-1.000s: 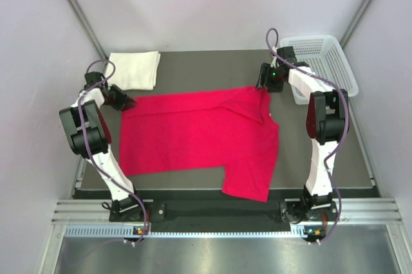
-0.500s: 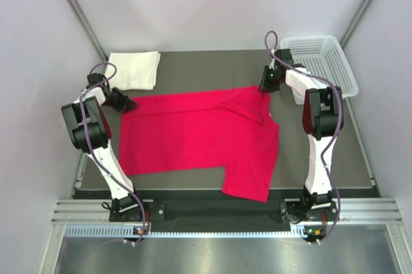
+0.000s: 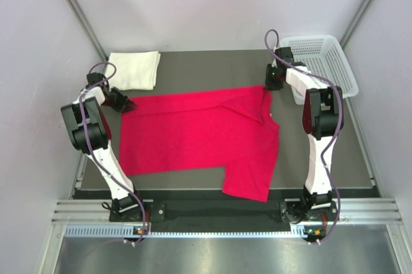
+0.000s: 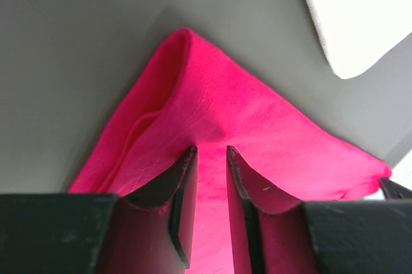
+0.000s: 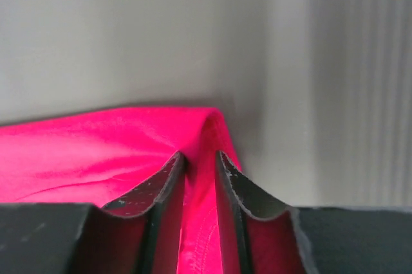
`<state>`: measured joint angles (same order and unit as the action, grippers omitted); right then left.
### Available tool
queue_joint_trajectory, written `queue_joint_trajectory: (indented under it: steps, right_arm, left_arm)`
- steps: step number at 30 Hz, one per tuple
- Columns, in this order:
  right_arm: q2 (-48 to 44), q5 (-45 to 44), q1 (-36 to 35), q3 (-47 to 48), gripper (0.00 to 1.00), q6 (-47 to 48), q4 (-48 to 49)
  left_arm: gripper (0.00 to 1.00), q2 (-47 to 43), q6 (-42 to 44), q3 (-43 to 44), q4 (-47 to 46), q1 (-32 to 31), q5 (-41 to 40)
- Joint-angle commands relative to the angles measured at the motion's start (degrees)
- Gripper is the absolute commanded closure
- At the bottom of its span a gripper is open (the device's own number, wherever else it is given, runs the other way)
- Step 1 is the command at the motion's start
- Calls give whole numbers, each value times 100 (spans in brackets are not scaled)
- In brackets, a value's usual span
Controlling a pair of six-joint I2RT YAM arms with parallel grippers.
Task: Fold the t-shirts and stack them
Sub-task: Fold the tshirt
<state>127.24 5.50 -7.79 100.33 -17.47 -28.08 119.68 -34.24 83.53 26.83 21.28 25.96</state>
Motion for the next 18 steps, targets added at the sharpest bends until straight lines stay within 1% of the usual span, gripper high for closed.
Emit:
queue_joint_trajectory:
  steps: [1, 2, 3, 4, 8, 10, 12, 14, 16, 17, 18]
  right_arm:
    - [-269, -233, 32, 530, 70, 227, -197]
    - [-392, -198, 6, 557, 67, 253, -372]
    - [-480, -85, -20, 514, 61, 245, -409]
    - [-611, -23, -38, 409, 59, 253, -409]
    - [-1657, -22, -205, -785, 49, 236, -164]
    - [-2148, -22, -301, -1329, 48, 227, -119]
    - [-2431, 21, -459, -1665, 48, 262, -75]
    - [-2799, 65, -828, -2096, 47, 280, -5]
    - [-3037, -4, -1135, -2533, 46, 289, 74]
    - [-3256, -100, -1433, -2684, 46, 245, 213]
    - [-3345, -136, -1575, -2842, 45, 192, 302]
  left_arm:
    - [69, -619, 198, 6, 270, -9, -380]
    - [69, -743, 224, -12, 331, -27, -398]
    - [69, -875, 242, -47, 358, -36, -381]
    - [68, -1154, 260, -169, 358, -45, -372]
    - [67, -1920, 339, -644, 419, -97, -328]
    - [67, -2341, 348, -994, 455, -115, -249]
    - [67, -2615, 322, -1276, 464, -194, -196]
    - [67, -3028, 286, -1724, 446, -299, -126]
    - [67, -3431, 199, -2136, 402, -562, -108]
    - [67, -3564, 137, -2269, 393, -668, -126]
    - [67, -3679, 102, -2384, 385, -895, -152]
